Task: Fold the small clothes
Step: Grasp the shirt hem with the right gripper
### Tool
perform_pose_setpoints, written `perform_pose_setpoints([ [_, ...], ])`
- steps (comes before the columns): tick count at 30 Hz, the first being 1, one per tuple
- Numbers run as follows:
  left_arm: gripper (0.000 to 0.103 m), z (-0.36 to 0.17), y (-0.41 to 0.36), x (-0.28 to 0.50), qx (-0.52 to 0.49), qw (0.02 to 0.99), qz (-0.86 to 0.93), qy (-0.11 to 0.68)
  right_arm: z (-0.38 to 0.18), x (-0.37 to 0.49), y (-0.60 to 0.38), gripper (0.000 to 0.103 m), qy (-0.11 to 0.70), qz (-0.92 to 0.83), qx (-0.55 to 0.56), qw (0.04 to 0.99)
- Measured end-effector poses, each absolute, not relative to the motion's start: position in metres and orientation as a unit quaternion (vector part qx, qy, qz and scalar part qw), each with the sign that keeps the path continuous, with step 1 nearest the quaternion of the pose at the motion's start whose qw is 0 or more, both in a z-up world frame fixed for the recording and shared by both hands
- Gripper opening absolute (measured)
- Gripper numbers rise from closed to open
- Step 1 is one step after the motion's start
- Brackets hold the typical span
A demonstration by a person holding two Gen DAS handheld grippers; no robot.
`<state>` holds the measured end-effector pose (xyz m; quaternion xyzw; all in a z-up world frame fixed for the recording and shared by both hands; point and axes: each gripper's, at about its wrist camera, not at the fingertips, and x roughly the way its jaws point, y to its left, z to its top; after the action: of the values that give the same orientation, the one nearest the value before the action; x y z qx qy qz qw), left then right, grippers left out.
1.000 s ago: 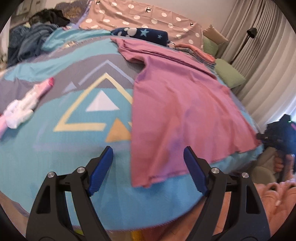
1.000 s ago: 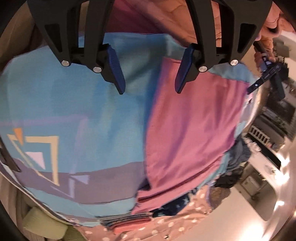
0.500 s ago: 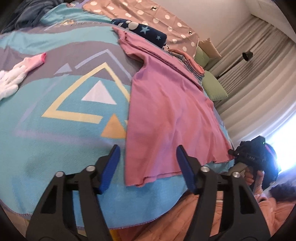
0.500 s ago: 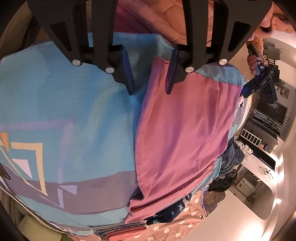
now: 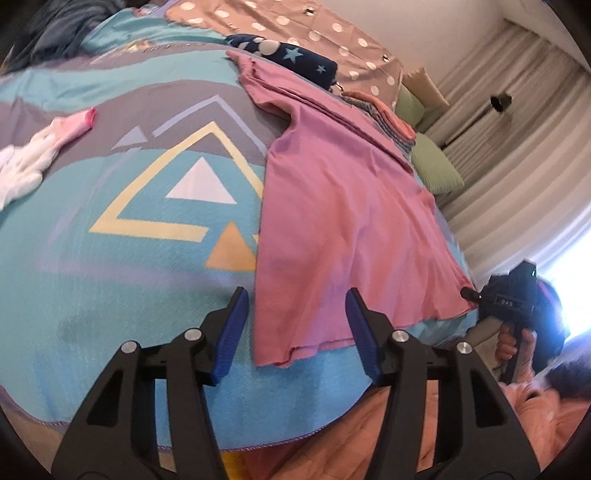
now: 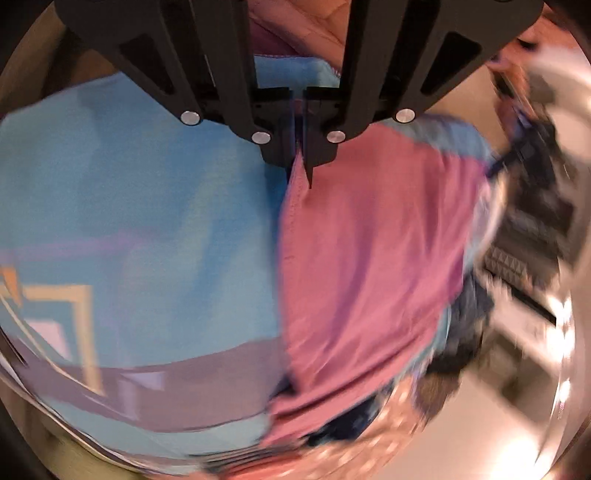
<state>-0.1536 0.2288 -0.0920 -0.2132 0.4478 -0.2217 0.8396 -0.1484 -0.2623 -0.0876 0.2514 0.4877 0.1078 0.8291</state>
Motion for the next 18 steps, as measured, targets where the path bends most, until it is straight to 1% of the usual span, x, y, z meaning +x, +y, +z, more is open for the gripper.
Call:
perform_pose_setpoints([
  [3,0.056,-0.093,0.228,-0.154,-0.210,0.841,-0.219,0.447,-0.089,-0.152,-0.285,0.002,0.485,0.116,0.288,0.818],
  [8,0.056,-0.091,0.221,-0.159,-0.184,0.845,-0.214,0.454,-0.094,-0.149,-0.279,0.002,0.492,0.107,0.271,0.820],
  [15,0.056,-0.092,0.234,-0.162,-0.208,0.838,-0.211,0.459,-0.095,-0.146,-0.298,0.002,0.487,0.083,0.306,0.814],
  [18,0.056,-0.093,0.231,-0.162,-0.201,0.840,-0.209,0.457,-0.095,-0.146,-0.302,0.002,0.488,0.076,0.313,0.811],
])
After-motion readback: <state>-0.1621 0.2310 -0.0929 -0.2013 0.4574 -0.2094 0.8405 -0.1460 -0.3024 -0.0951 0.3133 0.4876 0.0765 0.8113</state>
